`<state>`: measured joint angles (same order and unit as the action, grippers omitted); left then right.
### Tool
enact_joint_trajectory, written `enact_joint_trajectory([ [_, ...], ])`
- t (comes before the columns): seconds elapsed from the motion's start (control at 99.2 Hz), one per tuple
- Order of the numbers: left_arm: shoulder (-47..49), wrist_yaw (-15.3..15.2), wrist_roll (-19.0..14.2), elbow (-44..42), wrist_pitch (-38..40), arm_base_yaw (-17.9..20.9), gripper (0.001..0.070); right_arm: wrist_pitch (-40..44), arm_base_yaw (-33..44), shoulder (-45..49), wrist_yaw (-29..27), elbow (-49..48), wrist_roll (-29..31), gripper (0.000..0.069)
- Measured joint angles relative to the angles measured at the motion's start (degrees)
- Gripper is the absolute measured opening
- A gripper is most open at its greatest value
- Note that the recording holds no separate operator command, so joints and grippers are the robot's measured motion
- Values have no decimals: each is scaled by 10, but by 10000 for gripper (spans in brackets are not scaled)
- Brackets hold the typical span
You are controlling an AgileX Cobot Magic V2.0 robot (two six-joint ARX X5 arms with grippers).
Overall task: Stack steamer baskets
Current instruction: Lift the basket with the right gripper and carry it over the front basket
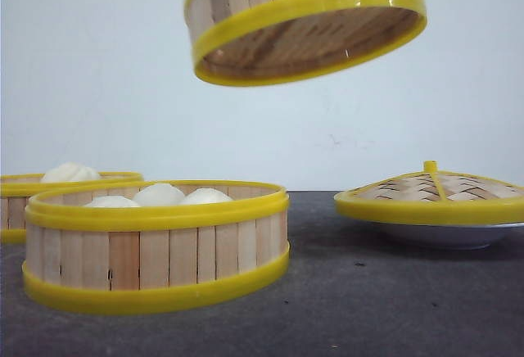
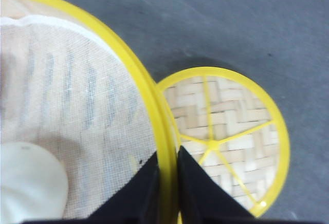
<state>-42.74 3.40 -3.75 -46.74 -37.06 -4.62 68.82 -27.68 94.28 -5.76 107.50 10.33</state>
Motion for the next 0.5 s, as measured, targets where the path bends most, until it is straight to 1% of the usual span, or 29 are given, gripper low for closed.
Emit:
enact_joint_trajectory([
  [0.091, 0, 0, 0, 0, 0, 0, 547, -54, -10, -55, 34, -88, 0, 25],
  [0.151, 0, 0, 0, 0, 0, 0, 547, -80, -13, -83, 61, -140, 0, 25],
  [0.192, 0, 0, 0, 0, 0, 0, 547, -94, -17, -97, 69, -169, 0, 25],
  [0.303, 0, 0, 0, 0, 0, 0, 547, -134, -31, -113, 70, -228, 0, 25],
  [0.504, 0, 0, 0, 0, 0, 0, 547, -218, -51, -111, 70, -292, 2, 25],
])
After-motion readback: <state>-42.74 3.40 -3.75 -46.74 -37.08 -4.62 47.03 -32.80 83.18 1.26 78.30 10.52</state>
